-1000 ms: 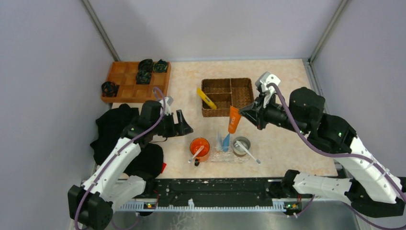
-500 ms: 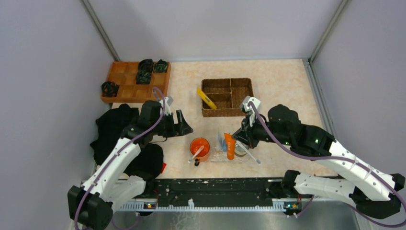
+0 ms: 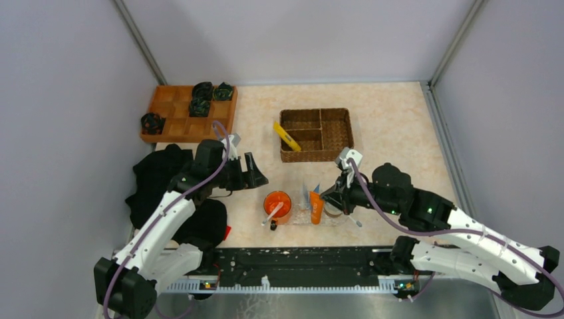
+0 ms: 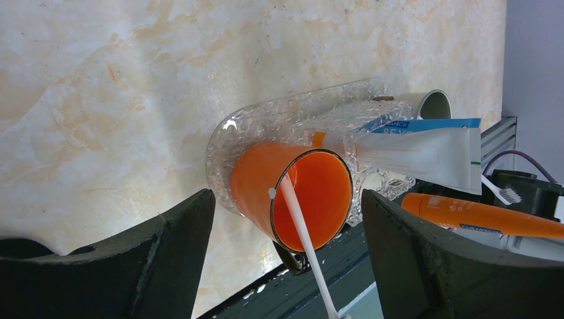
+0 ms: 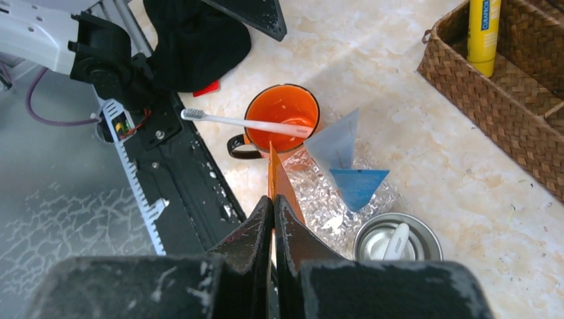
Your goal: Prepare toiletry sets of a toothbrush and toothpaste on the tray
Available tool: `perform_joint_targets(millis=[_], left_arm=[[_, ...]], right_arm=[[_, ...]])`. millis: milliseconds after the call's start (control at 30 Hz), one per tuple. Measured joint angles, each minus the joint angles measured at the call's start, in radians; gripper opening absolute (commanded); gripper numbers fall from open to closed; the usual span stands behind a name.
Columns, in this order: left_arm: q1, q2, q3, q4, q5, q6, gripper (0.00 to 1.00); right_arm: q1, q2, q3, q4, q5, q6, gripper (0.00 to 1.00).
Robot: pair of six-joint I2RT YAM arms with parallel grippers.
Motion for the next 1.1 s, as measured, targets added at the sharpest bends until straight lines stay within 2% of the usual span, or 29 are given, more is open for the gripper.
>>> perform_joint_targets(millis=[400, 1100], left_arm=[[0.000, 0.000, 0.000, 0.000, 0.000, -0.001, 0.86], [0.000, 0.000, 0.000, 0.000, 0.009, -0.004, 0.85]], right_arm=[[0.005, -0.012, -0.041, 0.135, 0.062, -0.027, 0.00], [0.005, -0.002, -0.074, 0.145, 0.116, -0.043, 0.00]])
